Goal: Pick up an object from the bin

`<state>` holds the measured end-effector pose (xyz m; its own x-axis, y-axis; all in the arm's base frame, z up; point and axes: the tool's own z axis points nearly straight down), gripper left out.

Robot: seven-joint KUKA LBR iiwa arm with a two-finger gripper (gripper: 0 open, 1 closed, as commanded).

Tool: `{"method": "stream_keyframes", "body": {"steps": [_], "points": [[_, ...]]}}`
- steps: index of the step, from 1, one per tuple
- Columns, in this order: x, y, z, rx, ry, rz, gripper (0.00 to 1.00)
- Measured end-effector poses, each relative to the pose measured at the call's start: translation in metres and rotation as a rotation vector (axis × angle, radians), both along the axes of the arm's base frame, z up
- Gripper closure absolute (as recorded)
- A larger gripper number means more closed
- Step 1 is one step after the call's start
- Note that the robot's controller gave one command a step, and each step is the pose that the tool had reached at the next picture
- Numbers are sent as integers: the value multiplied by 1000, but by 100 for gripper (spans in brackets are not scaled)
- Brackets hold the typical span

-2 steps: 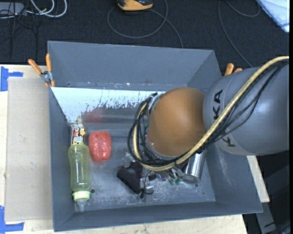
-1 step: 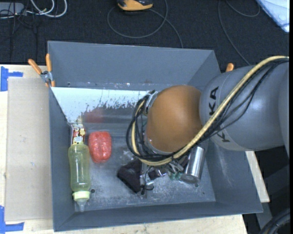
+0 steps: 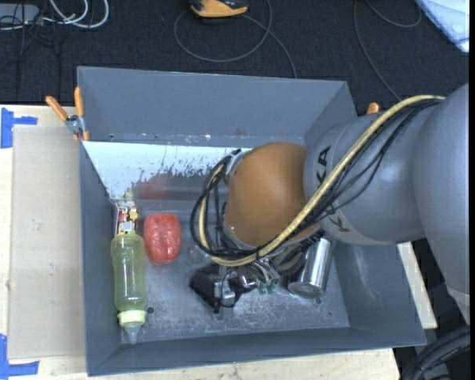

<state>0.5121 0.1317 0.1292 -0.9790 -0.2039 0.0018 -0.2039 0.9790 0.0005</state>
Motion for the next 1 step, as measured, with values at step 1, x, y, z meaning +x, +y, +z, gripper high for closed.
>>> {"method": "stream_keyframes", "body": {"steps": [1], "points": [[13, -11, -20, 0, 3, 106, 0]]}}
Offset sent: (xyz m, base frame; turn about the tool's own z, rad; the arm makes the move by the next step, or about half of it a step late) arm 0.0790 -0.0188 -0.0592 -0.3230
